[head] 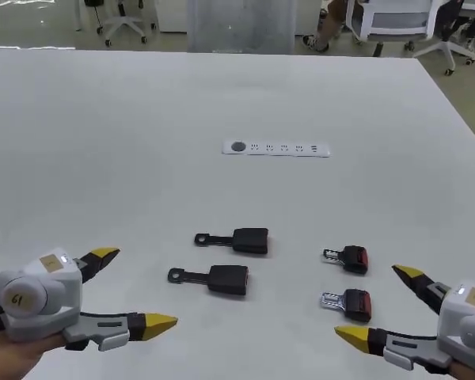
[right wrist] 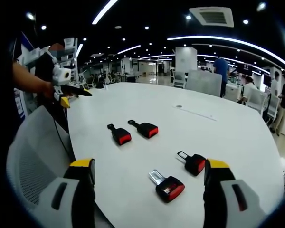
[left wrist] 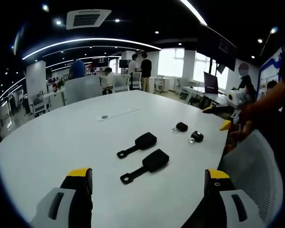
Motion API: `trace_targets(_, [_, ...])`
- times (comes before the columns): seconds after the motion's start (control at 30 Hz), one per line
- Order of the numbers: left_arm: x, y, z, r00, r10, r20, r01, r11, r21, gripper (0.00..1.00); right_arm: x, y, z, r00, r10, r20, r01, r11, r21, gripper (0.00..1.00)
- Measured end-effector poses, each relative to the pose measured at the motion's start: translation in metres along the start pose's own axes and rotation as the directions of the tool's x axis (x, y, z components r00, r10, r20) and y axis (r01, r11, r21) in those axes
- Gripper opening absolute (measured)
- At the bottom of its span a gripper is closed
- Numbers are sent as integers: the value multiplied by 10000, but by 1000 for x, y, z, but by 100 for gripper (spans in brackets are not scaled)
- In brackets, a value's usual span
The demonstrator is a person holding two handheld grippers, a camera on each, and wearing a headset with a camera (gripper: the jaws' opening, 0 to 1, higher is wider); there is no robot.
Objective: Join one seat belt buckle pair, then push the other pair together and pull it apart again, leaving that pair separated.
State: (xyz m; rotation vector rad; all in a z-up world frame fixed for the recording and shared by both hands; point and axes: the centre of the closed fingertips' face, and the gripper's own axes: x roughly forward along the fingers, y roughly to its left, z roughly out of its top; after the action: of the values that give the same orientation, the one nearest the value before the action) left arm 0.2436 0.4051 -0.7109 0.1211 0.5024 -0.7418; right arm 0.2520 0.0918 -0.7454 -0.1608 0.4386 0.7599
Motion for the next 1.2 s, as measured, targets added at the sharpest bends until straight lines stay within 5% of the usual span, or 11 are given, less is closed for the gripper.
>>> trace_targets(0.6, [3, 1, -8, 9989, -218, -408, 229, 9994, 261, 100, 4, 2, -9, 9987, 368, -342, -379, 9987, -332, 96])
trace_targets(1.2, [30, -6, -6, 9940, -704, -842, 754, 9955, 580, 100, 7, -5, -17, 9947, 758, -696, -785, 9962, -372, 91])
